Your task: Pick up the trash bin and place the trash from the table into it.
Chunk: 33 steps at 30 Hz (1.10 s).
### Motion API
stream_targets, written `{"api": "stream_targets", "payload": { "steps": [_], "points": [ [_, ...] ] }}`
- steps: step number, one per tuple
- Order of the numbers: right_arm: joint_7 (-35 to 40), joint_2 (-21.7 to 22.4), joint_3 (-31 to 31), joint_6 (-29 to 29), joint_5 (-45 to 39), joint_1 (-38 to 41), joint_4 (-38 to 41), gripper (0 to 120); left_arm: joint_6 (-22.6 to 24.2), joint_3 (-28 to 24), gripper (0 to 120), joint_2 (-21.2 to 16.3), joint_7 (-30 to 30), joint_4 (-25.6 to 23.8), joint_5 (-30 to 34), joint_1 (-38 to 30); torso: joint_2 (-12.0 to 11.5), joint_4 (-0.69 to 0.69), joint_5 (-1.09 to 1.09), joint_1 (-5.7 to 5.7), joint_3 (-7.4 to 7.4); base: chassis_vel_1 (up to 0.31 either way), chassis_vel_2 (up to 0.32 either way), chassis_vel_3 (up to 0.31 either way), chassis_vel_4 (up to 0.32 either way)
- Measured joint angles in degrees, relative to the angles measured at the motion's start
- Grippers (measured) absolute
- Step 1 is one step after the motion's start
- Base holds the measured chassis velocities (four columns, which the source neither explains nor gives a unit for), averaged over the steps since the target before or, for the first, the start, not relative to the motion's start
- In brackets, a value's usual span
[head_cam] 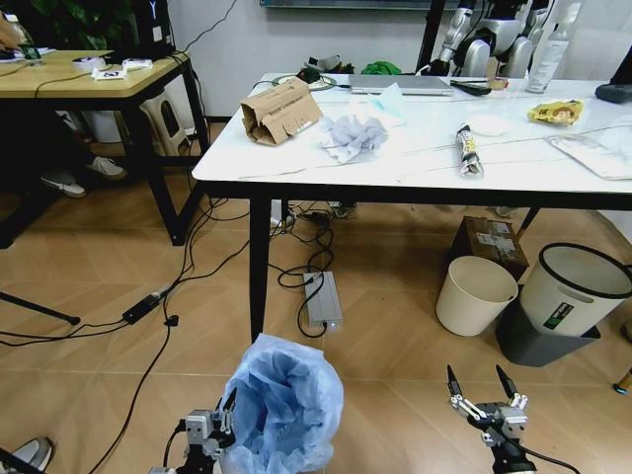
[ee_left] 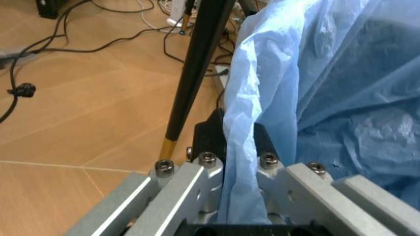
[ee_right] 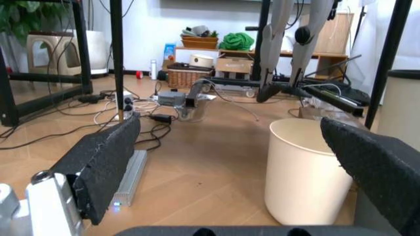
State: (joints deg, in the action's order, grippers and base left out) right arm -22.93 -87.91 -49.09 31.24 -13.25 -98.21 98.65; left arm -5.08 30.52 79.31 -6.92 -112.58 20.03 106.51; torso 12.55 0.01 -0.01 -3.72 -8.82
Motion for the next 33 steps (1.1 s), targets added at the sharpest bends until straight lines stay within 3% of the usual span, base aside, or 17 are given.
{"api": "stream_targets", "payload": {
  "steps": [11, 33],
  "points": [
    [0.03, 1.28, 0.48, 0.16, -1.34, 0.05, -2.23, 100, -0.23, 1.37, 0, 0.58, 0.09, -1.73, -0.18, 2.08, 3.34, 0.00, 0.01, -0.81, -2.53, 0.000, 0.000, 0.000, 0.000],
    [0.35, 1.45, 0.82, -1.32, -1.03, 0.97, -2.69, 100, -0.05, 1.08, 0, 0.19, -0.09, -2.24, -0.66, 1.77, 8.15, 0.00, 0.01, -2.28, -5.86, 0.000, 0.000, 0.000, 0.000]
  ]
}}
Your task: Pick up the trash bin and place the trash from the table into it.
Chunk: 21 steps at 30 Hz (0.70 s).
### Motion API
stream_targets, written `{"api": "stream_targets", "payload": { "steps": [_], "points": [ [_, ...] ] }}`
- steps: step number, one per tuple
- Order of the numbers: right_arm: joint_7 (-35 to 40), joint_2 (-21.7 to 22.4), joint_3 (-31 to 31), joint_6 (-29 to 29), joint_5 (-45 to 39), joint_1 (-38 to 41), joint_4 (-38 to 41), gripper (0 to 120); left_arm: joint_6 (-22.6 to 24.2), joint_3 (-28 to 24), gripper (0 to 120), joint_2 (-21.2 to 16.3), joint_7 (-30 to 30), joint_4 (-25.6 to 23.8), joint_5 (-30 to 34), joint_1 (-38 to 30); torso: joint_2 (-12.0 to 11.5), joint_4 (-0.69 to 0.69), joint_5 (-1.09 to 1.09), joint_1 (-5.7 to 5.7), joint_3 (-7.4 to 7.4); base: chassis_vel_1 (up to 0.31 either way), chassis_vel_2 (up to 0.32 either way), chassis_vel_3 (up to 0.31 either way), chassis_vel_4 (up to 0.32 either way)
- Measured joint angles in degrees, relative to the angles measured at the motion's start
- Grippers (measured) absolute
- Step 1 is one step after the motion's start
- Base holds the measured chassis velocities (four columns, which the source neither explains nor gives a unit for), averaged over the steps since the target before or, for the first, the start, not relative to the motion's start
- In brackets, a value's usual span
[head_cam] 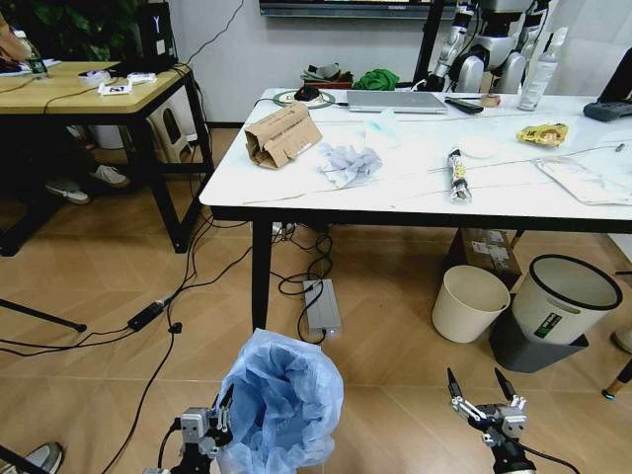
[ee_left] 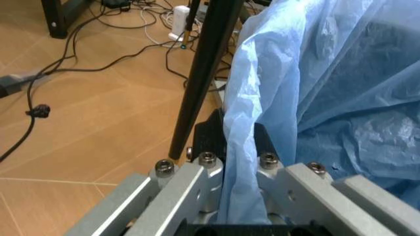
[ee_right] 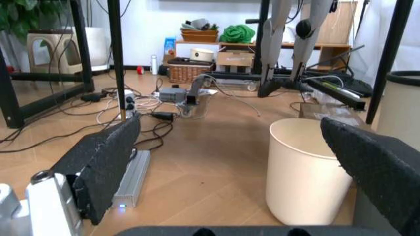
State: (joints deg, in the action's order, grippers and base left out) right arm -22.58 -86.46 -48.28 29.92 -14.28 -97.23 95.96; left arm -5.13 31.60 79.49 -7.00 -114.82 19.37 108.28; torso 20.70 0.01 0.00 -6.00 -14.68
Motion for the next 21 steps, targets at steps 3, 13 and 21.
{"api": "stream_targets", "payload": {
  "steps": [3, 13, 21],
  "points": [
    [0.01, -0.10, -0.08, 0.01, 0.23, -0.17, 0.13, 100, 0.00, 0.12, 0, -0.28, -0.06, -0.21, -0.21, 0.23, 0.83, 0.00, 0.00, -0.29, -0.54, 0.000, 0.000, 0.000, 0.000],
    [0.01, -0.28, -0.73, 0.50, 0.45, -0.84, 1.49, 100, -0.28, -0.48, 0, -0.67, -0.42, -0.67, -1.20, 1.03, 2.99, 0.00, 0.00, -1.00, -1.99, 0.000, 0.000, 0.000, 0.000],
    [0.00, -0.90, -1.11, 1.19, 0.52, -1.34, 1.57, 100, -0.64, -0.66, 0, -0.92, -0.58, -0.84, -1.44, 1.34, 4.93, 0.00, 0.00, -1.67, -3.25, 0.000, 0.000, 0.000, 0.000]
  ]
}}
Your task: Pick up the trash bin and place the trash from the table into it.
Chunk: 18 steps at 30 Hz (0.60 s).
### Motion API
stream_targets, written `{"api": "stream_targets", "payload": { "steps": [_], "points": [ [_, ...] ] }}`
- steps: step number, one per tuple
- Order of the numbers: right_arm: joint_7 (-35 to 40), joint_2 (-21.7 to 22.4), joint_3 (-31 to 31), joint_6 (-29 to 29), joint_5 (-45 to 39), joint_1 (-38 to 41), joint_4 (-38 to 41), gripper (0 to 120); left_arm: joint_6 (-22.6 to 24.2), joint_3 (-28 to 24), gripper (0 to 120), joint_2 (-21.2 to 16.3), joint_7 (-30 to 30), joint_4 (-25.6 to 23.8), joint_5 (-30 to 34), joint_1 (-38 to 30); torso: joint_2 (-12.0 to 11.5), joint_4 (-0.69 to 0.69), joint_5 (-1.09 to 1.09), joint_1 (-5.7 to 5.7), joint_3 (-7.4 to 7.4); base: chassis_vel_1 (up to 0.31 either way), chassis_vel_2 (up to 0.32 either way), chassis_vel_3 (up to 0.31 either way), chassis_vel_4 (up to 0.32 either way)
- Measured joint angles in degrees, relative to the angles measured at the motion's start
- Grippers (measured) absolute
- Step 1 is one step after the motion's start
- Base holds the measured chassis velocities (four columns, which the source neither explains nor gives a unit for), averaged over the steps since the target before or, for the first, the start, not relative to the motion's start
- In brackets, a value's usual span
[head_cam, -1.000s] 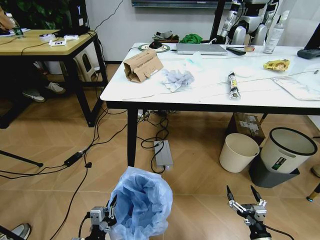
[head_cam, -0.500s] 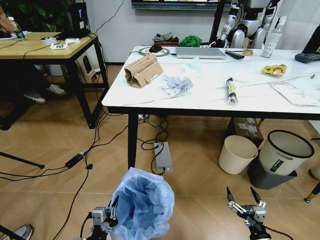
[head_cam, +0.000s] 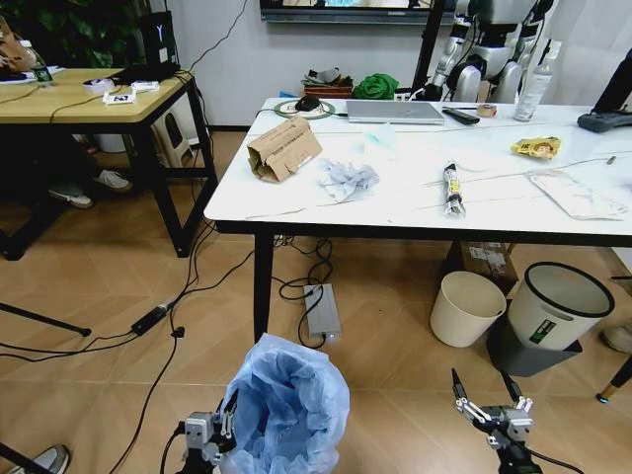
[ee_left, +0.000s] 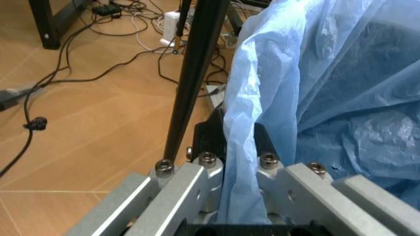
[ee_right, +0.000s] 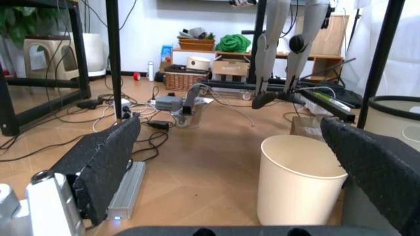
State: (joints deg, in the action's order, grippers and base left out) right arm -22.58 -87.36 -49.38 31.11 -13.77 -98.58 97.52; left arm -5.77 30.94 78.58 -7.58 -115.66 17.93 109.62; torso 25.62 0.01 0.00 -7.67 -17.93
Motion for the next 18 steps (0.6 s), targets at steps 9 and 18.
{"api": "stream_targets", "payload": {
  "steps": [9, 18],
  "points": [
    [-0.02, -0.37, 0.09, 0.00, 0.10, 0.27, 0.08, 100, -0.20, -0.07, 0, -0.02, -0.13, -0.03, -0.67, -0.03, 2.22, 0.00, 0.00, -0.80, -1.44, 0.000, 0.000, 0.000, 0.000],
    [-0.04, -0.46, 0.20, -0.05, 0.22, 0.34, 0.05, 100, -0.34, -0.11, 0, 0.12, -0.20, -0.03, -0.89, 0.02, 4.21, 0.00, 0.00, -1.54, -2.68, 0.000, 0.000, 0.000, 0.000]
  ]
}}
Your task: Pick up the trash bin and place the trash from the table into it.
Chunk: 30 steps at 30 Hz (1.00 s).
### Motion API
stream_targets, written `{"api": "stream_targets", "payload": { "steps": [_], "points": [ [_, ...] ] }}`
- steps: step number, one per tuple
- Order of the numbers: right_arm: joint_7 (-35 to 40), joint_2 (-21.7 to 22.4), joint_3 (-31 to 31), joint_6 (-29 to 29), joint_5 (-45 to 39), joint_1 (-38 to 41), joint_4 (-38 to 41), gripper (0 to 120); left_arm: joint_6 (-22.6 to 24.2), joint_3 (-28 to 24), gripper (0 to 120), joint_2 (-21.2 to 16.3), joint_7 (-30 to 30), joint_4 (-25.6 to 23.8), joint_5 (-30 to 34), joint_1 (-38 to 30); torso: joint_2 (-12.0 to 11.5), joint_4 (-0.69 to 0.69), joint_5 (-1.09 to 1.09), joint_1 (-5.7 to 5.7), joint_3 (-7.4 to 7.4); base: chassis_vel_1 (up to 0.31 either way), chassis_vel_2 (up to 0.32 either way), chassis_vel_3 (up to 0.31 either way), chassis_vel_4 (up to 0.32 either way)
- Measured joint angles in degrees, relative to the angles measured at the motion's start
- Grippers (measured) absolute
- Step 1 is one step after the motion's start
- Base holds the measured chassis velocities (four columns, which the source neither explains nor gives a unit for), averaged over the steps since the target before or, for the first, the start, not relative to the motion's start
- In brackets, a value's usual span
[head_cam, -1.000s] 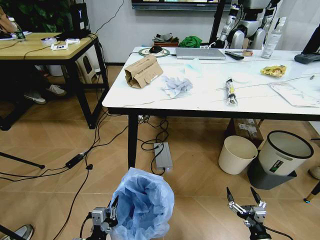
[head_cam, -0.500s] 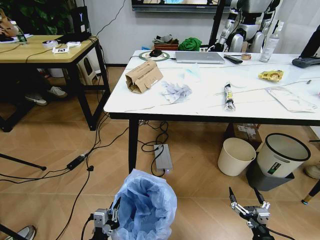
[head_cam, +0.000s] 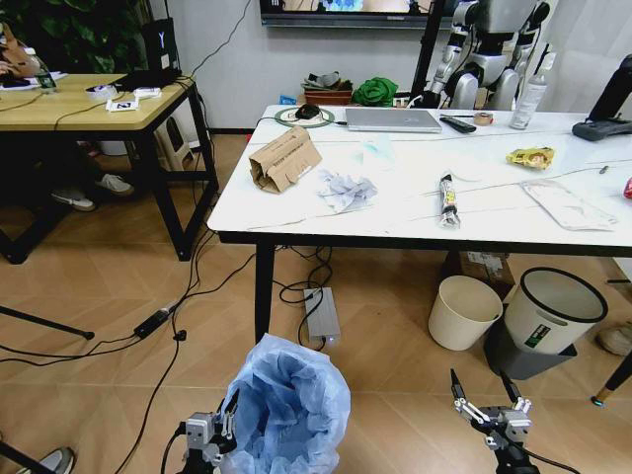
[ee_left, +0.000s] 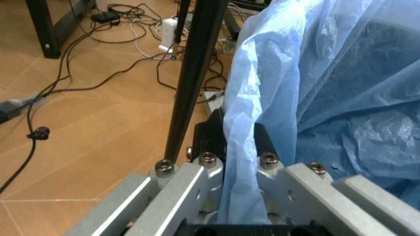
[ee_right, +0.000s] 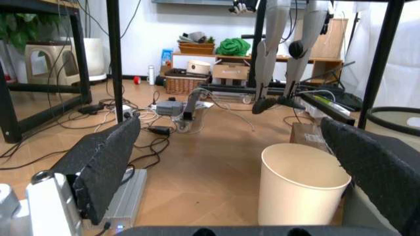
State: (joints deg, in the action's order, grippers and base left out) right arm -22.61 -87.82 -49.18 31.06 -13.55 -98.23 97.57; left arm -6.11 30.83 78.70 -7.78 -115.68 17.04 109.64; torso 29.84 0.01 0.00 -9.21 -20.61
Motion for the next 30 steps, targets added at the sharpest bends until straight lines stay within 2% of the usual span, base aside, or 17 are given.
{"api": "stream_targets", "payload": {
  "steps": [30],
  "points": [
    [0.12, -1.67, -0.73, 0.18, 0.59, -0.50, 1.14, 100, -0.11, -1.12, 0, -1.10, -0.14, 0.10, 0.12, -0.15, 7.13, 0.00, 0.00, -2.72, -4.41, 0.000, 0.000, 0.000, 0.000]
  ]
}}
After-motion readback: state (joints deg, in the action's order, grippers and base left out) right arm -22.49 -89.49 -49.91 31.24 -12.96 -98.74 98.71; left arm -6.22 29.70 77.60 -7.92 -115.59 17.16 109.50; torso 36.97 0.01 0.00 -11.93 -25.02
